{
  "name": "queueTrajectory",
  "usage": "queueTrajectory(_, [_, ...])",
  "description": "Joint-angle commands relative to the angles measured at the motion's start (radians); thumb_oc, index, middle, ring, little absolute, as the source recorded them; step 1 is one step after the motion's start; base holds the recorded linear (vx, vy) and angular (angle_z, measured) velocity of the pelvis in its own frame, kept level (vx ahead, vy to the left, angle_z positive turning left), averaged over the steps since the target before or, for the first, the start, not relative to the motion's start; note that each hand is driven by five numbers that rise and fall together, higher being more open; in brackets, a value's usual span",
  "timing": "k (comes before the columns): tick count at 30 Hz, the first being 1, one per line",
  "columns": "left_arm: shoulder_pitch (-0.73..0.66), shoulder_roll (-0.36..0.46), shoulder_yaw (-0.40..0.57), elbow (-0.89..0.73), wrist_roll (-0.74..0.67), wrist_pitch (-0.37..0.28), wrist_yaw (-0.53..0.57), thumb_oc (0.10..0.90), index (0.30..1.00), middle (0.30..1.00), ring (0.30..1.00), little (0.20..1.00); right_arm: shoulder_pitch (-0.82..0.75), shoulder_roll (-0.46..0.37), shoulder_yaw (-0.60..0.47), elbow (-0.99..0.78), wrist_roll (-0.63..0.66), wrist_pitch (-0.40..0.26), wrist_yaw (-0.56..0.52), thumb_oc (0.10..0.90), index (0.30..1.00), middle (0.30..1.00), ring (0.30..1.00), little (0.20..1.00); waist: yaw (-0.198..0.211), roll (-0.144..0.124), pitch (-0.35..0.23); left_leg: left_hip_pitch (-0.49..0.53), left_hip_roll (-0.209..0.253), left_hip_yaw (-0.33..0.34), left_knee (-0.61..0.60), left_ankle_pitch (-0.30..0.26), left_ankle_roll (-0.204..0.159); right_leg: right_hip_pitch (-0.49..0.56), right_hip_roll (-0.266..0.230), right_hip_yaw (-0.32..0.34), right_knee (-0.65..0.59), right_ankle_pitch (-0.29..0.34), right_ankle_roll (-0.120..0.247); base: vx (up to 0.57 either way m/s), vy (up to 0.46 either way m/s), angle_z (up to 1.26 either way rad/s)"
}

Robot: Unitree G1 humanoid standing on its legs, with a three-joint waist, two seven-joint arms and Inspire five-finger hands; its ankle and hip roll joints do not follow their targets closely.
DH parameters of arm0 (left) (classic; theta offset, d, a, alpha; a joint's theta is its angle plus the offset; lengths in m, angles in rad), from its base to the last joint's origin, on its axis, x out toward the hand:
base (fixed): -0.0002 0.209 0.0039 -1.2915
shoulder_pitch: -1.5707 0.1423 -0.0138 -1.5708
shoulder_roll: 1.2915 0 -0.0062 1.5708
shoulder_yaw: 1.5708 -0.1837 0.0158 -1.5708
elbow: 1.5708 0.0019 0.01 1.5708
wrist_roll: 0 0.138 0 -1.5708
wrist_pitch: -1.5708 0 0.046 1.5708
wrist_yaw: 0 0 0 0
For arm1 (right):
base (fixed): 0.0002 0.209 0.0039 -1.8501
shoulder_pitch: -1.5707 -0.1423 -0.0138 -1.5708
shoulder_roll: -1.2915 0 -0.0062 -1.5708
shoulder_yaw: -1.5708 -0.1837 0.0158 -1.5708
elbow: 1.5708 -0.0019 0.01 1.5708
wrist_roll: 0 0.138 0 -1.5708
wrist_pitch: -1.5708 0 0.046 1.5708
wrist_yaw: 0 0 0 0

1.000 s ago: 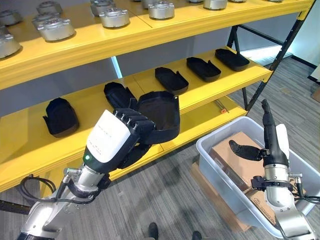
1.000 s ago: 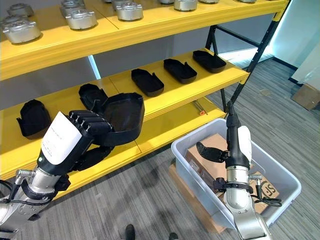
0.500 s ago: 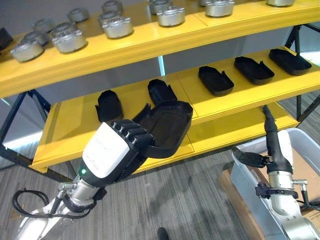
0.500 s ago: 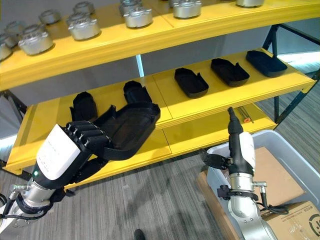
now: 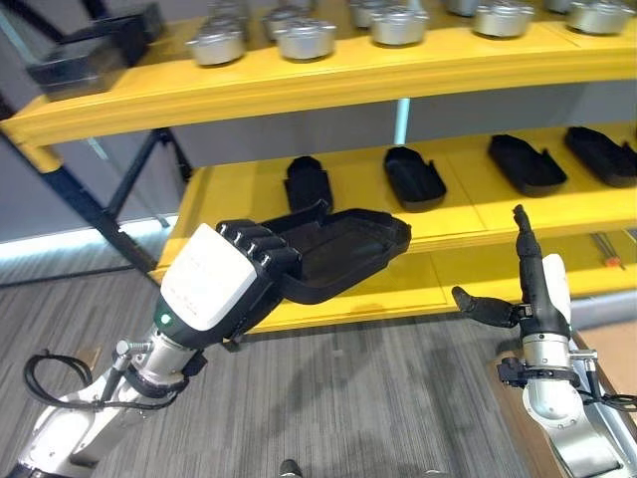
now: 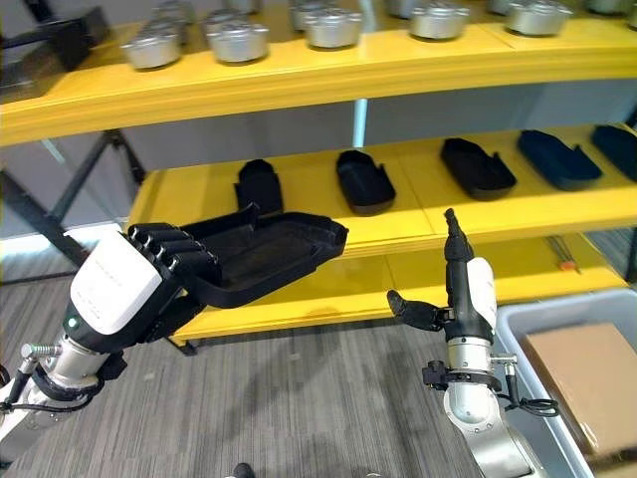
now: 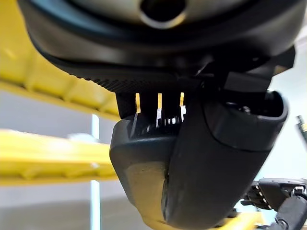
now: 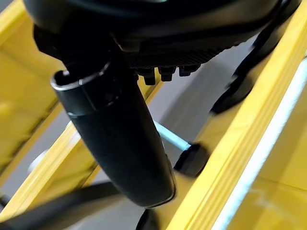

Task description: Move parts from the plastic box to the shelf.

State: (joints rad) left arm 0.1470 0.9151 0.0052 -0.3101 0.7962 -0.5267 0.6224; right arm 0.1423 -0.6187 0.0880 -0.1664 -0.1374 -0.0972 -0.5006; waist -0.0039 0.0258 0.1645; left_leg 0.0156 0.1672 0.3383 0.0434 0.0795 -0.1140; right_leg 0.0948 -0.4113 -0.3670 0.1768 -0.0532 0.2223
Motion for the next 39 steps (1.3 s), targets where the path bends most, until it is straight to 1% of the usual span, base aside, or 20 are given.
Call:
queueTrajectory(1, [-0.091, -0.03, 0.143, -0.096, -0.079, -0.007, 0.113, 0.4, 0.3, 0.3, 0.3, 0.3, -0.105, -0.031, -0.109, -0.107, -0.085, -0.047, -0.056, 0.9, 1.0, 1.0, 1.0, 1.0, -0.013, -0.007, -0.056, 0.058, 0.046, 0.021, 0.013, -0.068, 0.014, -0.009, -0.029, -0.029, -0.01, 0.173, -0.036, 0.03, 0.355, 0.0])
queueTrajectory(4, [-0.068, -0.021, 0.185, -0.083, -0.095, -0.052, 0.134, 0.4, 0.3, 0.3, 0.3, 0.3, -0.089, -0.026, -0.127, -0.123, -0.115, -0.051, -0.024, 0.9, 1.0, 1.0, 1.0, 1.0, 0.002, -0.018, -0.065, 0.064, 0.008, 0.035, 0.038, -0.115, 0.033, -0.012, -0.078, -0.032, -0.036, 0.269, 0.009, 0.07, 0.386, -0.13])
queueTrajectory(7, [-0.059, -0.014, 0.196, -0.08, -0.086, -0.048, 0.13, 0.4, 0.3, 0.3, 0.3, 0.3, -0.108, -0.004, -0.117, -0.13, -0.101, -0.056, 0.002, 0.9, 1.0, 1.0, 1.0, 1.0, 0.023, -0.029, -0.056, 0.08, -0.009, 0.108, 0.042, -0.145, 0.045, -0.059, -0.114, -0.116, -0.029, 0.38, 0.039, -0.04, 0.275, -0.33])
queueTrajectory(8, [-0.06, -0.011, 0.196, -0.08, -0.085, -0.043, 0.129, 0.4, 0.3, 0.3, 0.3, 0.3, -0.114, -0.002, -0.114, -0.131, -0.099, -0.055, 0.006, 0.9, 1.0, 1.0, 1.0, 1.0, 0.028, -0.029, -0.055, 0.084, -0.01, 0.12, 0.04, -0.147, 0.046, -0.066, -0.117, -0.134, -0.025, 0.386, 0.039, -0.06, 0.239, -0.7])
queueTrajectory(9, [-0.063, -0.002, 0.196, -0.079, -0.086, -0.028, 0.126, 0.4, 0.3, 0.3, 0.3, 0.3, -0.132, 0.001, -0.101, -0.135, -0.09, -0.052, 0.022, 0.9, 1.0, 1.0, 1.0, 1.0, 0.039, -0.026, -0.052, 0.094, -0.014, 0.152, 0.031, -0.153, 0.052, -0.086, -0.116, -0.188, -0.003, 0.383, 0.039, -0.02, 0.233, -0.71])
queueTrajectory(12, [-0.078, 0.007, 0.195, -0.072, -0.114, -0.027, 0.108, 0.4, 0.3, 0.3, 0.3, 0.3, -0.142, 0.004, -0.08, -0.144, -0.11, -0.037, 0.033, 0.9, 1.0, 1.0, 1.0, 1.0, 0.035, -0.028, -0.047, 0.105, -0.041, 0.157, 0.008, -0.161, 0.069, -0.107, -0.063, -0.193, 0.029, 0.332, 0.035, 0.04, 0.189, -0.67])
queueTrajectory(14, [-0.077, -0.003, 0.197, -0.079, -0.123, -0.035, 0.096, 0.4, 0.3, 0.3, 0.3, 0.3, -0.125, 0.01, -0.073, -0.162, -0.117, -0.037, 0.024, 0.9, 1.0, 1.0, 1.0, 1.0, 0.019, -0.036, -0.043, 0.114, -0.061, 0.155, -0.007, -0.163, 0.084, -0.123, 0.004, -0.177, 0.025, 0.284, 0.023, 0.12, 0.125, -0.11])
queueTrajectory(15, [-0.061, -0.022, 0.195, -0.095, -0.11, -0.033, 0.098, 0.4, 0.3, 0.3, 0.3, 0.3, -0.112, 0.009, -0.074, -0.17, -0.127, -0.048, 0.03, 0.9, 1.0, 1.0, 1.0, 1.0, 0.002, -0.044, -0.039, 0.126, -0.076, 0.141, -0.023, -0.161, 0.085, -0.138, 0.077, -0.149, -0.032, 0.245, 0.004, 0.18, 0.053, 0.12])
queueTrajectory(16, [-0.052, -0.036, 0.192, -0.105, -0.095, -0.035, 0.101, 0.4, 0.3, 0.3, 0.3, 0.3, -0.098, 0.01, -0.074, -0.172, -0.144, -0.058, 0.021, 0.9, 1.0, 1.0, 1.0, 1.0, -0.014, -0.044, -0.037, 0.13, -0.087, 0.11, -0.034, -0.165, 0.086, -0.148, 0.132, -0.09, -0.092, 0.229, -0.003, 0.2, -0.043, 0.16])
queueTrajectory(17, [-0.047, -0.051, 0.181, -0.111, -0.086, -0.047, 0.102, 0.4, 0.3, 0.3, 0.3, 0.3, -0.065, 0.009, -0.085, -0.172, -0.158, -0.067, 0.005, 0.9, 1.0, 1.0, 1.0, 1.0, -0.048, -0.047, -0.033, 0.126, -0.108, 0.066, -0.045, -0.156, 0.098, -0.184, 0.168, 0.014, -0.142, 0.257, -0.022, 0.18, -0.078, 0.15])
queueTrajectory(18, [-0.05, -0.057, 0.173, -0.116, -0.088, -0.058, 0.098, 0.4, 0.3, 0.3, 0.3, 0.3, -0.036, 0.006, -0.106, -0.169, -0.152, -0.076, -0.005, 0.9, 1.0, 1.0, 1.0, 1.0, -0.076, -0.047, -0.03, 0.127, -0.12, 0.021, -0.053, -0.159, 0.108, -0.212, 0.188, 0.105, -0.147, 0.272, -0.024, 0.15, -0.072, 0.44])
queueTrajectory(19, [-0.051, -0.06, 0.168, -0.118, -0.09, -0.059, 0.095, 0.4, 0.3, 0.3, 0.3, 0.3, -0.022, 0.004, -0.116, -0.169, -0.147, -0.082, -0.008, 0.9, 1.0, 1.0, 1.0, 1.0, -0.084, -0.046, -0.034, 0.125, -0.125, 0.007, -0.056, -0.161, 0.113, -0.223, 0.193, 0.131, -0.146, 0.276, -0.022, 0.18, -0.077, 1.2])
queueTrajectory(20, [-0.048, -0.065, 0.159, -0.125, -0.084, -0.062, 0.098, 0.4, 0.3, 0.3, 0.3, 0.3, 0.004, -0.005, -0.145, -0.159, -0.131, -0.104, -0.019, 0.9, 1.0, 1.0, 1.0, 1.0, -0.104, -0.045, -0.043, 0.128, -0.124, 0.008, -0.067, -0.158, 0.113, -0.213, 0.223, 0.16, -0.154, 0.241, -0.026, 0.2, -0.134, 1.59])
queueTrajectory(21, [-0.055, -0.061, 0.145, -0.12, -0.079, -0.049, 0.105, 0.4, 0.3, 0.3, 0.3, 0.3, -0.001, -0.018, -0.143, -0.152, -0.119, -0.104, -0.031, 0.9, 1.0, 1.0, 1.0, 1.0, -0.107, -0.044, -0.052, 0.131, -0.117, 0.02, -0.077, -0.148, 0.105, -0.183, 0.239, 0.142, -0.169, 0.208, -0.032, 0.19, -0.138, 1.43])
queueTrajectory(25, [-0.069, -0.057, 0.117, -0.116, -0.08, 0.003, 0.115, 0.4, 0.3, 0.3, 0.3, 0.3, -0.019, -0.027, -0.118, -0.135, -0.113, -0.102, -0.041, 0.9, 1.0, 1.0, 1.0, 1.0, -0.108, -0.034, -0.067, 0.138, -0.108, 0.032, -0.075, -0.144, 0.096, -0.138, 0.256, 0.137, -0.18, 0.17, -0.052, 0.17, -0.116, 0.36])
queueTrajectory(30, [-0.045, -0.07, 0.138, -0.115, -0.083, 0.029, 0.156, 0.4, 0.3, 0.3, 0.3, 0.3, -0.019, -0.036, -0.105, -0.148, -0.129, -0.112, -0.061, 0.9, 1.0, 1.0, 1.0, 1.0, -0.108, -0.029, -0.076, 0.137, -0.1, 0.048, -0.051, -0.157, 0.091, -0.111, 0.275, 0.134, -0.18, 0.135, -0.077, 0.13, -0.108, -0.13])
queueTrajectory(31, [-0.04, -0.076, 0.145, -0.109, -0.082, 0.046, 0.171, 0.4, 0.3, 0.3, 0.3, 0.3, -0.02, -0.038, -0.103, -0.144, -0.12, -0.119, -0.067, 0.9, 1.0, 1.0, 1.0, 1.0, -0.107, -0.029, -0.077, 0.131, -0.096, 0.055, -0.02, -0.167, 0.09, -0.106, 0.282, 0.128, -0.168, 0.115, -0.089, 0.11, -0.141, -0.02])
queueTrajectory(37, [-0.053, -0.094, 0.141, -0.081, -0.093, 0.119, 0.233, 0.4, 0.3, 0.3, 0.3, 0.3, -0.044, -0.055, -0.085, -0.122, -0.127, -0.139, -0.068, 0.9, 1.0, 1.0, 1.0, 1.0, -0.098, -0.021, -0.064, 0.07, -0.054, 0.058, 0.208, -0.126, 0.053, -0.095, 0.312, 0.101, -0.094, 0.026, -0.156, 0.09, -0.163, -0.06])
queueTrajectory(38, [-0.069, -0.099, 0.132, -0.077, -0.097, 0.141, 0.238, 0.4, 0.3, 0.3, 0.3, 0.3, -0.055, -0.063, -0.079, -0.116, -0.131, -0.134, -0.074, 0.9, 1.0, 1.0, 1.0, 1.0, -0.097, -0.024, -0.055, 0.035, -0.022, 0.059, 0.309, -0.074, 0.024, -0.082, 0.319, 0.1, -0.087, 0.009, -0.176, 0.07, -0.148, -0.02])
queueTrajectory(39, [-0.077, -0.104, 0.128, -0.075, -0.1, 0.152, 0.234, 0.4, 0.3, 0.3, 0.3, 0.3, -0.061, -0.066, -0.074, -0.113, -0.138, -0.134, -0.077, 0.9, 1.0, 1.0, 1.0, 1.0, -0.094, -0.03, -0.05, 0.009, -0.013, 0.054, 0.362, -0.056, 0.017, -0.072, 0.319, 0.104, -0.085, 0.0, -0.184, 0.07, -0.171, -0.02])
